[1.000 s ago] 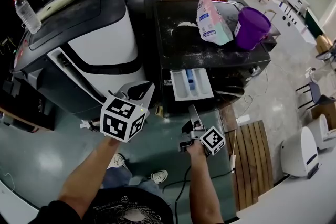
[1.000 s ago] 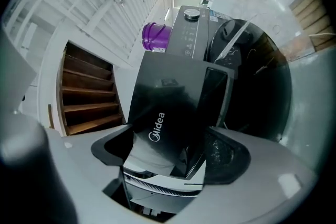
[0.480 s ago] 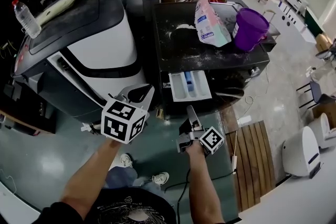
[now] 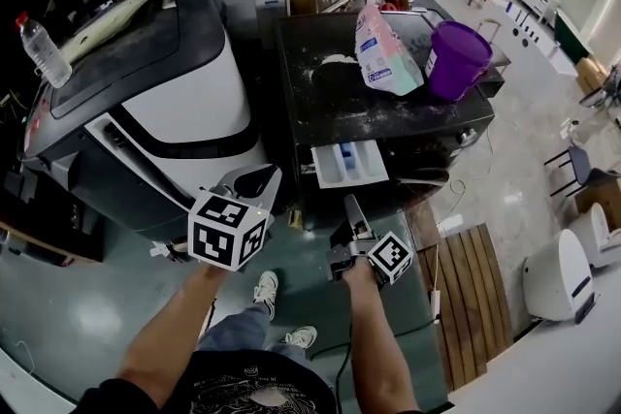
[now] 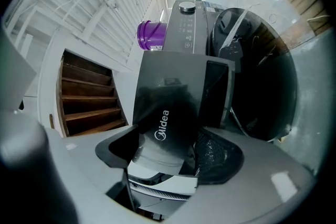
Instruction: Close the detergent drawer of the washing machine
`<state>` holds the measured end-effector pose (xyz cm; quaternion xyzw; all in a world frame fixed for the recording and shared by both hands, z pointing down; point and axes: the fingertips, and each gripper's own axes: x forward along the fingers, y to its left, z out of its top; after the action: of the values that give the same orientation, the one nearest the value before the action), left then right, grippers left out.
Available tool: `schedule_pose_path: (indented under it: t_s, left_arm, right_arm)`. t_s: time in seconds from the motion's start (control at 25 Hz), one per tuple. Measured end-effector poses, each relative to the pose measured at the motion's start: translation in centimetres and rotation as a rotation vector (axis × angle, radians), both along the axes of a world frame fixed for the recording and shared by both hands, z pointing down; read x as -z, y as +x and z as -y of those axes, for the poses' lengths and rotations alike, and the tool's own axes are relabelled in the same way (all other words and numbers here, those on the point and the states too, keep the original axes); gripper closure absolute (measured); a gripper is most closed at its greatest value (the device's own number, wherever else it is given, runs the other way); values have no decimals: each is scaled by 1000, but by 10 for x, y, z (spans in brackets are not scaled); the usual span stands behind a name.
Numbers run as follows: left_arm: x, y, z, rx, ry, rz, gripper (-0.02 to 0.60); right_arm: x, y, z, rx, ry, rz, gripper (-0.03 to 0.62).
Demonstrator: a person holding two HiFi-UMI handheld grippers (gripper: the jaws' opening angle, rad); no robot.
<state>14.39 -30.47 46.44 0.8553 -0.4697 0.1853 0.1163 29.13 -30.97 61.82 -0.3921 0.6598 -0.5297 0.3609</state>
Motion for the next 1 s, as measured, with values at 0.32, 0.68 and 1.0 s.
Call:
schedule_pose_path:
  t_s: [0.32, 0.68, 1.0]
  left_arm:
    - [-7, 3, 20, -44, -16, -24, 581]
    - [-14, -10, 47, -72, -20, -21, 581]
    - [-16, -20, 65, -93, -30, -25, 581]
  right_arm:
    - [0, -4, 20, -29, -35, -28, 255]
    - [-6, -8, 45, -61, -66, -68, 258]
    - [-10, -12, 66, -99, -97, -74, 264]
